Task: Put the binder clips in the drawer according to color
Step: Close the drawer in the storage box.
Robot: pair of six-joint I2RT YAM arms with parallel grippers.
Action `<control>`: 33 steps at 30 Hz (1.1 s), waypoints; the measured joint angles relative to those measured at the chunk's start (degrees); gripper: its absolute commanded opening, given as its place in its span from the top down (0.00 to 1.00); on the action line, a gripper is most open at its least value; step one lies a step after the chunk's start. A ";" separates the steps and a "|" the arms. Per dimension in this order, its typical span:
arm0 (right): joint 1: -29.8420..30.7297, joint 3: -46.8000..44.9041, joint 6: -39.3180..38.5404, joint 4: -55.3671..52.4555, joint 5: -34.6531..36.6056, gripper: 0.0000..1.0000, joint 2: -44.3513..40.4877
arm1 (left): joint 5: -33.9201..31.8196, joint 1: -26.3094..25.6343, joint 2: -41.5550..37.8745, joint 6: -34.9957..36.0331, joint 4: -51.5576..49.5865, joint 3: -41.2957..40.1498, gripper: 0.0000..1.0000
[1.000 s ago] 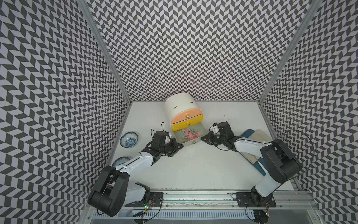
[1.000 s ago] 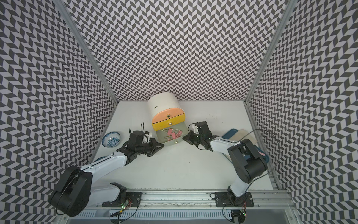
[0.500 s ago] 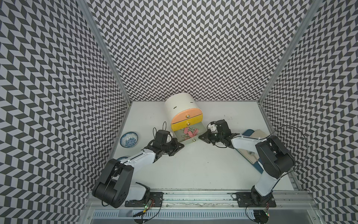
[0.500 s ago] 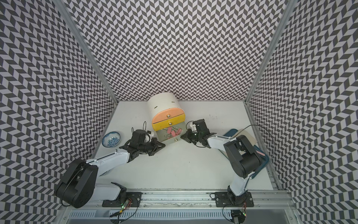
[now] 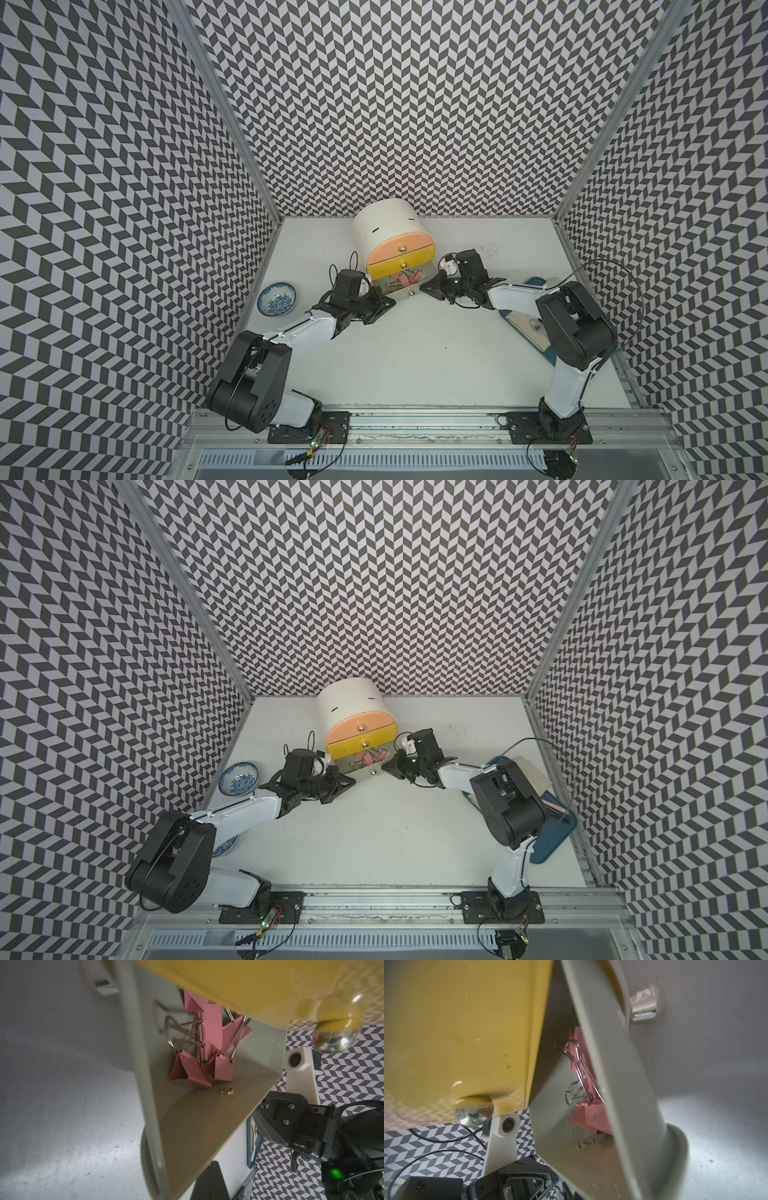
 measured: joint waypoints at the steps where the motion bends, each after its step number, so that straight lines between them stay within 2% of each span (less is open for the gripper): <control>1: 0.00 0.52 0.24 0.13 -0.17 0.97 0.57 | -0.11 0.00 -0.37 0.00 -0.37 -0.02 1.00; 15: -0.76 5.46 7.93 9.05 -2.10 0.97 8.13 | -1.88 0.13 -15.91 -0.22 -7.63 -3.08 1.00; 27: -1.01 6.73 15.08 17.25 -2.14 0.97 11.13 | -2.75 2.32 -22.53 0.46 -14.69 -3.78 1.00; 31: -1.01 6.69 15.85 18.64 -2.10 0.96 11.39 | -3.37 2.78 -22.73 2.14 -17.73 -2.93 0.95; 33: -1.03 6.29 15.69 19.32 -1.92 0.94 11.34 | -3.98 3.04 -22.73 3.41 -19.45 -1.40 0.89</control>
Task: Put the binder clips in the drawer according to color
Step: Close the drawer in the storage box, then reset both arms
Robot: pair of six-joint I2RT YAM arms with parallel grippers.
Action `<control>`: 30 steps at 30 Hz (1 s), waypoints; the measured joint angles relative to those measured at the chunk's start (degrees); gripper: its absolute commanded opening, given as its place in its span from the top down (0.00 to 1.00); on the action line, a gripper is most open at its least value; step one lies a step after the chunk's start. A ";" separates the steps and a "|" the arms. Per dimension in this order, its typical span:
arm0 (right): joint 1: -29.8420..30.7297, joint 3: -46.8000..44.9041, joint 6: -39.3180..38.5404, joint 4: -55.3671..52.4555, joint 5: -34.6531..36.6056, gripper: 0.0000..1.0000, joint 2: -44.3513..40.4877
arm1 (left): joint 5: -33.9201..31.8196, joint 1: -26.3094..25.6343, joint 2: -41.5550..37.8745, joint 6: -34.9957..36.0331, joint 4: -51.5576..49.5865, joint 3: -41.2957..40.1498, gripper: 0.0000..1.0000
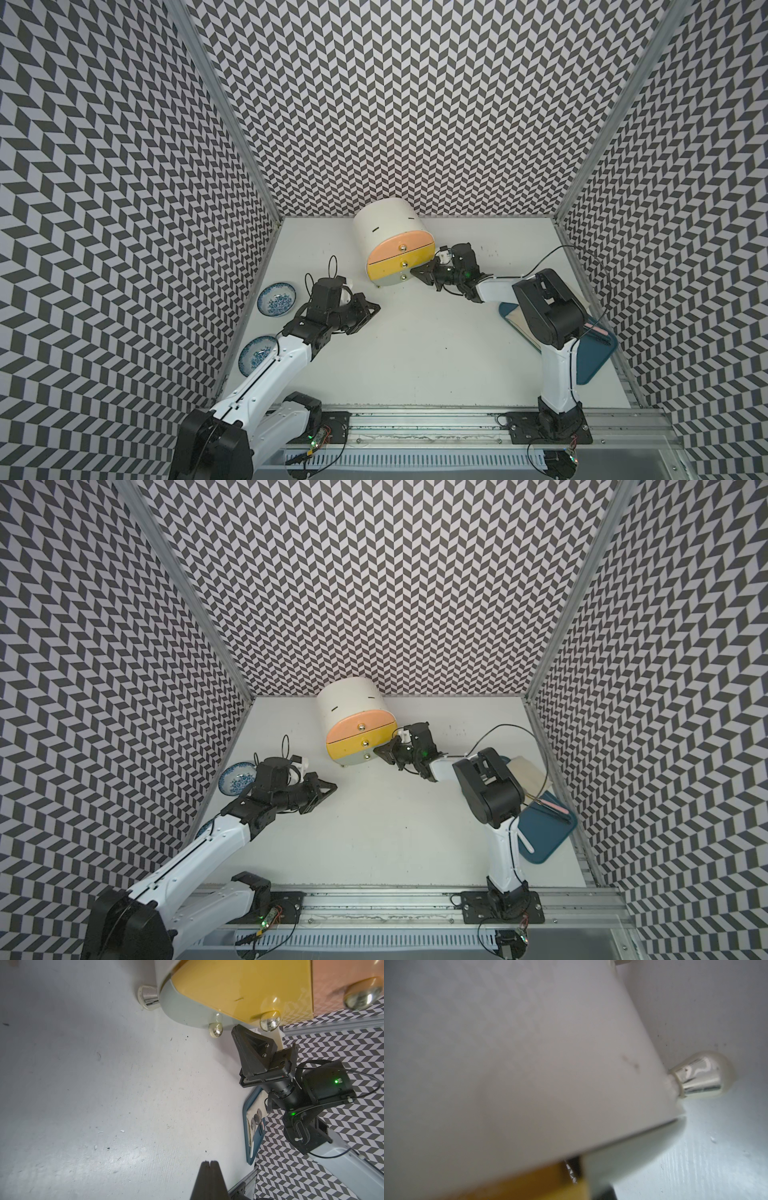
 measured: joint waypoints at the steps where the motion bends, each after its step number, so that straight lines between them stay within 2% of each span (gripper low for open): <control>1: 0.00 -0.48 -0.33 0.15 0.24 0.92 -0.15 | -0.37 0.17 0.02 0.81 -0.66 0.85 0.87; 4: -0.07 -3.10 -2.86 -2.03 1.11 0.85 -2.23 | -1.84 1.09 0.02 3.08 -2.03 4.26 0.76; 7: -0.22 -4.68 -8.13 -8.04 2.25 0.73 -6.40 | -3.80 1.97 0.15 5.53 -2.58 7.96 0.65; 10: -0.39 -4.63 -15.87 -15.72 5.07 0.57 -12.09 | -6.80 2.51 0.63 8.52 -2.95 11.85 0.60; 13: -0.50 -3.89 -24.15 -23.50 9.49 0.47 -17.84 | -10.14 3.08 0.79 11.47 -2.84 14.91 0.56; 19: -0.74 -0.96 -39.47 -36.06 21.51 0.40 -27.80 | -17.64 4.59 0.81 16.24 -1.99 19.04 0.48; 21: -0.74 0.04 -43.50 -38.73 25.77 0.38 -30.75 | -21.44 4.74 0.63 17.81 -1.01 19.85 0.35; 23: -0.74 0.90 -47.19 -40.48 30.47 0.37 -33.94 | -26.10 4.74 -0.09 19.32 0.83 19.89 0.11; 24: -0.74 1.03 -48.70 -40.85 32.83 0.37 -35.47 | -27.85 4.74 -0.59 20.39 1.84 19.76 0.07; 26: -0.72 1.03 -51.63 -41.18 37.59 0.35 -38.91 | -32.26 4.74 -2.25 22.97 5.42 18.91 0.01; 27: -0.72 0.90 -52.65 -40.81 39.69 0.34 -40.41 | -34.14 4.74 -3.15 24.50 7.58 18.16 0.00; 29: -0.74 -0.94 -55.60 -37.73 44.54 0.23 -44.83 | -37.31 4.74 -5.77 28.57 14.14 15.02 0.00; 30: -0.74 -2.45 -57.07 -35.69 46.03 0.23 -47.01 | -38.27 4.83 -6.97 30.86 17.03 13.18 0.00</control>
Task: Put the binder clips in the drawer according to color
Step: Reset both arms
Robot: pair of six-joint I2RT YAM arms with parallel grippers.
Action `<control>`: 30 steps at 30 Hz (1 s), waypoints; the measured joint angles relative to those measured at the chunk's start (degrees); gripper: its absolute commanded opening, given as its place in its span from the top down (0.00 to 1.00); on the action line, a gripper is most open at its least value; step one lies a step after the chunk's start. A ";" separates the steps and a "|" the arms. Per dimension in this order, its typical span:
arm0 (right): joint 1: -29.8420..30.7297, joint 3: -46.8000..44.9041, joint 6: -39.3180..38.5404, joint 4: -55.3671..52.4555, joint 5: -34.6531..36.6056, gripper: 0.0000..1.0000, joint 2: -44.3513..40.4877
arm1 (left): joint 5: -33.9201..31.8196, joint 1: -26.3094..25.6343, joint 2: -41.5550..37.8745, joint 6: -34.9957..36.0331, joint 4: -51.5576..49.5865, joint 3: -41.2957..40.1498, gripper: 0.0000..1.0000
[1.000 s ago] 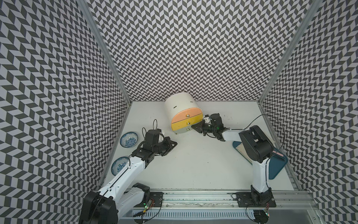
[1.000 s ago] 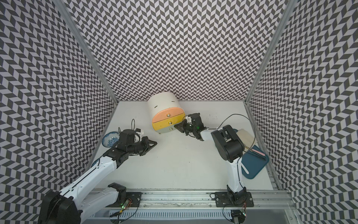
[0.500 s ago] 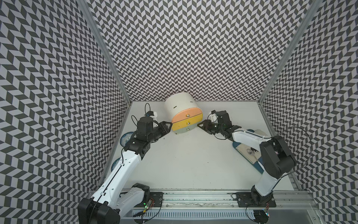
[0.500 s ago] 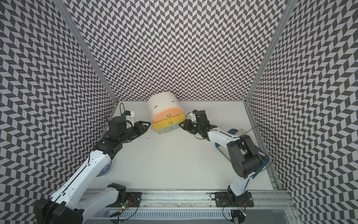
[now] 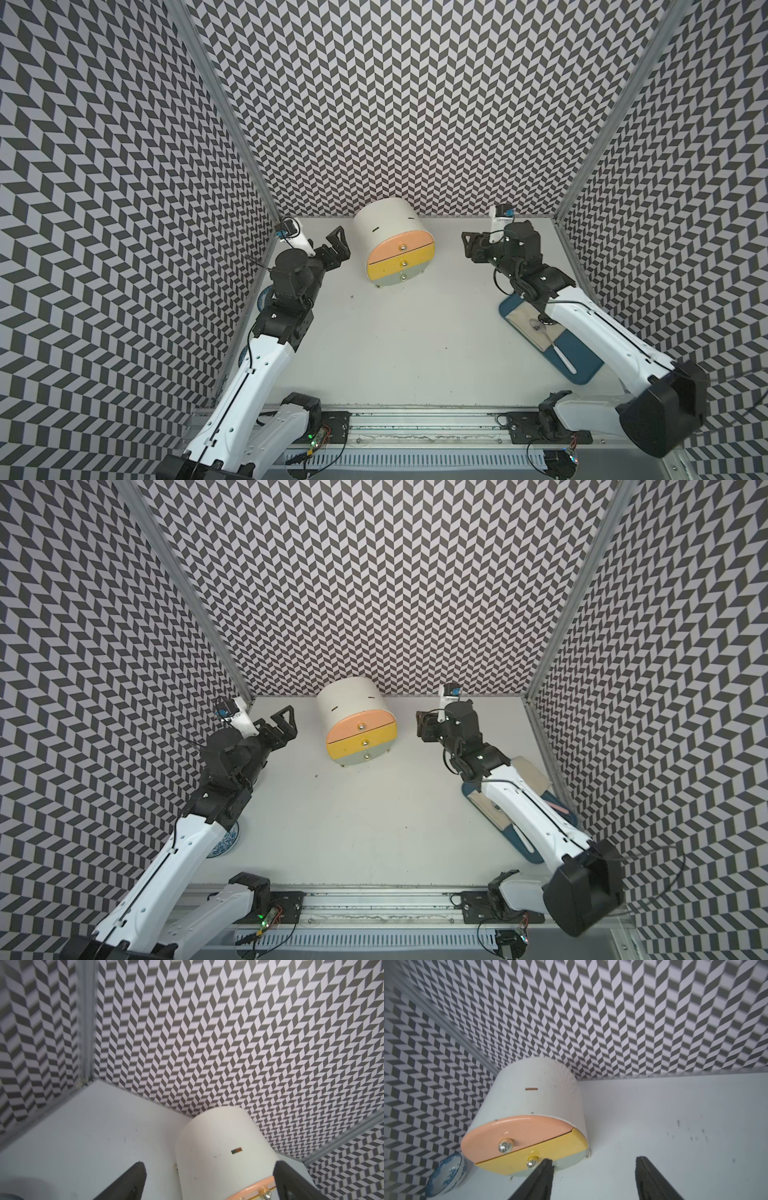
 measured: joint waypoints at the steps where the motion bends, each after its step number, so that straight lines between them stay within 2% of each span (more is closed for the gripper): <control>1: -0.02 -2.40 -2.29 3.02 1.77 0.18 -2.78 | -1.09 0.02 -1.25 2.27 2.91 -2.14 0.00; 2: -0.04 -5.40 -4.31 6.88 3.19 0.13 -5.55 | -2.21 0.02 -2.32 4.33 5.16 -4.02 0.00; 3: -0.04 -8.74 -6.27 11.30 4.70 0.00 -8.11 | -3.21 0.02 -3.04 6.23 6.78 -5.49 0.00; 5: -0.07 -17.46 -10.14 22.16 7.96 0.00 -12.87 | -5.55 0.02 -3.91 10.05 9.49 -8.00 0.00; 8: -0.48 -25.24 -13.81 30.32 11.87 0.00 -15.08 | -8.98 0.02 -3.76 14.53 12.68 -11.32 0.00; 13: -4.39 -27.96 -15.56 32.30 16.48 0.00 -12.37 | -14.73 0.92 -0.76 21.18 19.10 -22.40 0.00; 19: -13.79 -38.42 -14.84 37.33 16.81 0.00 -7.43 | -16.37 6.10 7.78 23.10 26.47 -32.76 0.00; 24: -19.23 -45.64 -12.37 42.62 16.87 0.00 -0.31 | -14.71 8.50 13.86 23.56 38.88 -37.11 0.00; 30: -21.70 -49.16 -10.64 57.86 15.67 0.00 5.60 | -12.79 10.14 22.69 21.38 55.23 -38.18 0.00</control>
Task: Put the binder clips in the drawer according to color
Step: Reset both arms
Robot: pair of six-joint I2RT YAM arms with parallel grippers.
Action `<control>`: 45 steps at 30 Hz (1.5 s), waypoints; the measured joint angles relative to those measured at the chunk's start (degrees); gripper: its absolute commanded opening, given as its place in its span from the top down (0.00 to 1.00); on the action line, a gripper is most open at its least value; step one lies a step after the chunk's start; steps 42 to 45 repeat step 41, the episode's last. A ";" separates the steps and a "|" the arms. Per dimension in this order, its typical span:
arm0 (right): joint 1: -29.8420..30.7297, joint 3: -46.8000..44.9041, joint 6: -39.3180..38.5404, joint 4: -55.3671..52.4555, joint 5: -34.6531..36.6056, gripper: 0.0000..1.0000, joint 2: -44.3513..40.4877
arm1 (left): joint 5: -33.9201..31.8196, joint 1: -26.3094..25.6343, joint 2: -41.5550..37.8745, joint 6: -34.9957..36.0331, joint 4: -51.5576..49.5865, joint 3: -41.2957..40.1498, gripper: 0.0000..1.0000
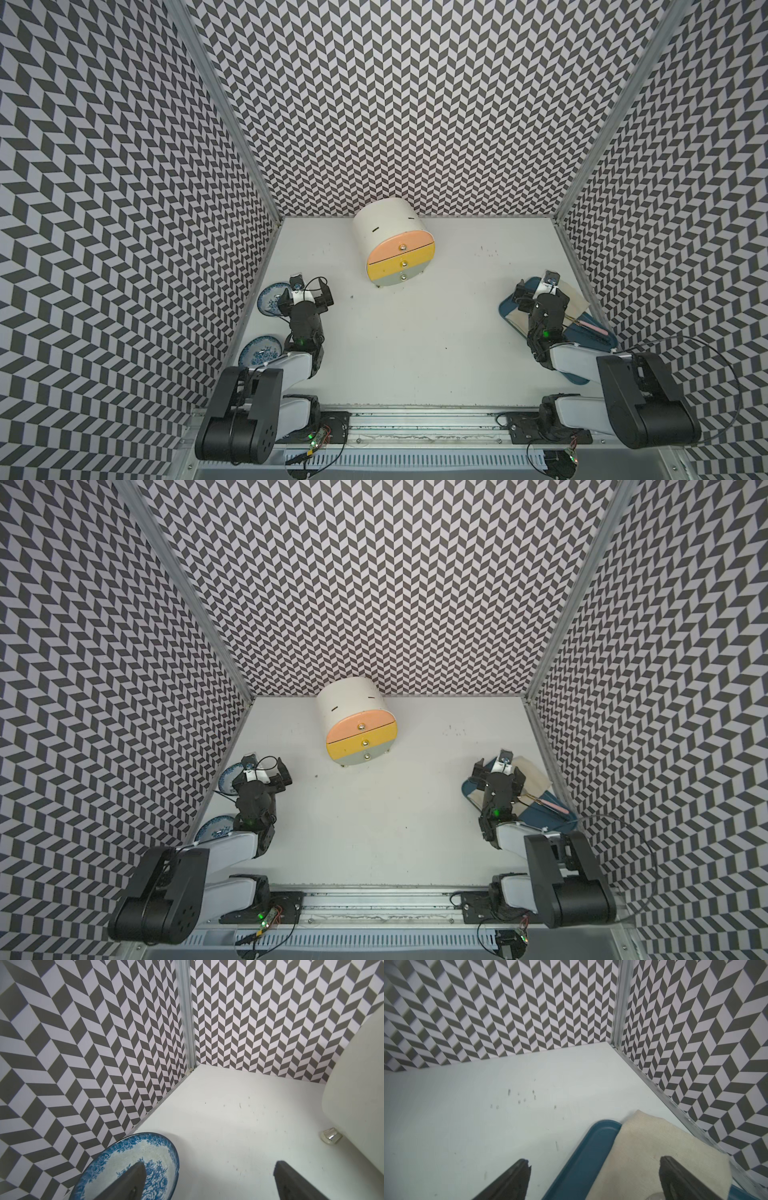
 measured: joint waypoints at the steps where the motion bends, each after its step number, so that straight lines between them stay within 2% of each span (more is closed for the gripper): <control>1: -0.52 -0.59 0.55 3.50 -0.33 0.00 1.20 | 0.48 0.17 1.88 -0.50 2.49 -0.13 0.00; 6: -1.36 -1.90 0.44 11.78 -4.39 0.00 6.01 | 4.13 0.44 8.59 -0.81 10.27 -0.20 0.00; 10: -1.31 -4.31 -1.09 22.53 -9.20 0.00 10.86 | 7.56 0.42 11.89 0.11 17.11 -0.85 0.00; 13: -1.27 -2.01 -2.03 18.84 -11.37 0.00 11.39 | 9.29 0.42 13.64 0.59 17.46 -0.57 0.00; 17: -1.16 -0.26 -2.84 22.01 -12.63 0.00 11.72 | 9.81 0.48 14.25 0.68 16.20 2.19 0.00; 20: -1.16 0.52 -3.08 19.89 -12.94 0.00 11.67 | 10.03 0.50 14.25 0.68 15.72 2.93 0.00; 45: -1.11 0.90 -4.15 19.15 -15.50 0.00 11.67 | 10.43 0.74 14.29 0.68 15.28 2.93 0.00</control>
